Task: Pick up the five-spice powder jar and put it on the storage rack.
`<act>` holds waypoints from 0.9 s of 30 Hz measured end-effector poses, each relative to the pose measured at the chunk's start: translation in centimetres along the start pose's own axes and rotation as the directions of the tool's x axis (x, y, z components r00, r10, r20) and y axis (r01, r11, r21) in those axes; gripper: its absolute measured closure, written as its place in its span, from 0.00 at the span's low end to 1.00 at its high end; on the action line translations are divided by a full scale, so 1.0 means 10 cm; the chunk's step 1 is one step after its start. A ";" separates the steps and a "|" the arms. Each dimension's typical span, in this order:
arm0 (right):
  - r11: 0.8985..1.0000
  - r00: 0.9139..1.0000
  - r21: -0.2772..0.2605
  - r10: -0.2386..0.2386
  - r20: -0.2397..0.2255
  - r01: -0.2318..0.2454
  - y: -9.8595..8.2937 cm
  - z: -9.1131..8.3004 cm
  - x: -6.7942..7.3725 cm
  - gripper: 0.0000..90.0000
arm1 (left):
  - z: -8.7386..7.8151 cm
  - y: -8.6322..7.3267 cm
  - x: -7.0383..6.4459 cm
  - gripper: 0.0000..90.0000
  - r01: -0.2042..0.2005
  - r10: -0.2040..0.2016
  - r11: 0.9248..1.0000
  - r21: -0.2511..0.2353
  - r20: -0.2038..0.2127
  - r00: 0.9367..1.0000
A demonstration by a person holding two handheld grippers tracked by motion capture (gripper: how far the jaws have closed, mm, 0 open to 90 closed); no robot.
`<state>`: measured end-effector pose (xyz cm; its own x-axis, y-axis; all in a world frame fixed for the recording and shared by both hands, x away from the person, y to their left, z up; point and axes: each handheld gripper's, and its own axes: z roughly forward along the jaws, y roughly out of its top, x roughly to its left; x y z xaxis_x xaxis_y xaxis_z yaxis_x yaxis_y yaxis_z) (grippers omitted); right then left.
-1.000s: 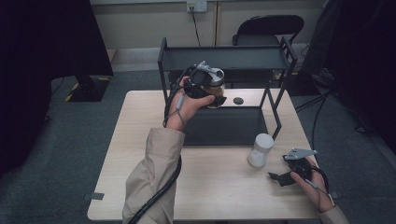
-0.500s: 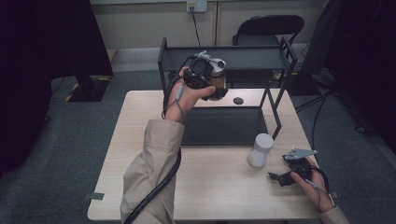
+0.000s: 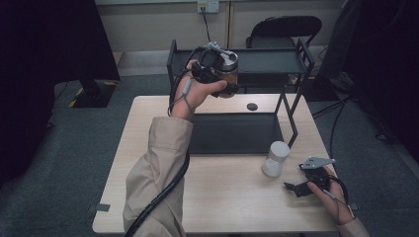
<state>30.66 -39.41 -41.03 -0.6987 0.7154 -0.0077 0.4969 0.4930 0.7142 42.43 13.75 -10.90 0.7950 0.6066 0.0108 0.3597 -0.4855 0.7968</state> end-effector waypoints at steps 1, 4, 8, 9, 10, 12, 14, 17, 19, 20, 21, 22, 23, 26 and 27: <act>1.000 1.000 0.000 0.000 0.000 0.000 0.00 0.00 0.00 0.00 | -0.01 0.02 0.01 0.33 0.000 0.000 1.000 0.000 0.001 1.000; 1.000 1.000 0.000 0.000 0.000 0.000 0.00 0.00 0.00 0.00 | -0.04 0.08 0.02 0.33 0.002 -0.002 1.000 0.003 -0.002 1.000; 1.000 1.000 0.000 0.000 0.000 0.000 0.00 0.00 0.00 0.00 | -0.06 0.14 0.02 0.33 -0.003 0.003 1.000 0.008 -0.007 1.000; 1.000 1.000 0.000 0.000 0.000 0.000 0.00 0.00 0.00 0.00 | -0.06 0.15 0.03 0.33 -0.003 0.003 1.000 0.007 -0.006 1.000; 1.000 1.000 0.000 0.000 0.000 0.000 0.00 0.00 0.00 0.00 | -0.07 0.15 0.04 0.33 0.002 -0.002 1.000 0.005 -0.007 1.000; 1.000 1.000 0.000 0.000 0.000 0.000 0.00 0.00 0.00 0.00 | -0.08 0.17 0.06 0.33 0.004 -0.004 1.000 0.002 -0.011 1.000; 1.000 1.000 0.000 0.000 0.000 0.000 0.00 0.00 0.00 0.00 | -0.08 0.18 0.07 0.33 0.010 -0.009 1.000 0.006 -0.018 1.000; 1.000 1.000 0.000 0.000 0.000 0.000 0.00 0.00 0.00 0.00 | -0.07 0.22 0.11 0.33 0.012 -0.012 1.000 0.014 -0.022 1.000; 1.000 1.000 0.000 0.000 0.000 0.000 0.00 0.00 0.00 0.00 | -0.07 0.25 0.13 0.33 0.014 -0.014 1.000 0.016 -0.025 1.000; 1.000 1.000 0.000 0.000 0.000 0.000 0.00 0.00 0.00 0.00 | -0.07 0.25 0.13 0.33 0.014 -0.014 1.000 0.016 -0.025 1.000; 1.000 1.000 0.000 0.000 0.000 0.000 0.00 0.00 0.00 0.00 | -0.08 0.26 0.14 0.33 0.015 -0.015 1.000 0.018 -0.028 0.999; 1.000 1.000 0.000 0.000 0.000 0.000 0.00 0.00 0.00 0.00 | -0.08 0.28 0.16 0.33 0.013 -0.013 1.000 0.024 -0.030 0.999; 1.000 1.000 0.000 0.000 0.000 0.000 0.00 0.00 0.00 0.00 | -0.07 0.30 0.17 0.33 0.013 -0.012 1.000 0.026 -0.033 0.999; 1.000 1.000 0.000 0.000 0.000 0.000 0.00 0.00 0.00 0.00 | -0.06 0.34 0.21 0.33 0.020 -0.019 0.999 0.035 -0.042 0.999; 1.000 1.000 0.000 0.000 0.000 0.000 0.00 0.00 0.00 0.00 | -0.04 0.35 0.24 0.33 0.023 -0.021 0.999 0.039 -0.046 0.999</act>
<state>30.66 -39.41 -41.03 -0.6985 0.7156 -0.0077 0.4970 0.4929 0.7142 45.35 13.75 -7.80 0.7640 0.6449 0.0212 0.3969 -0.4955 0.7726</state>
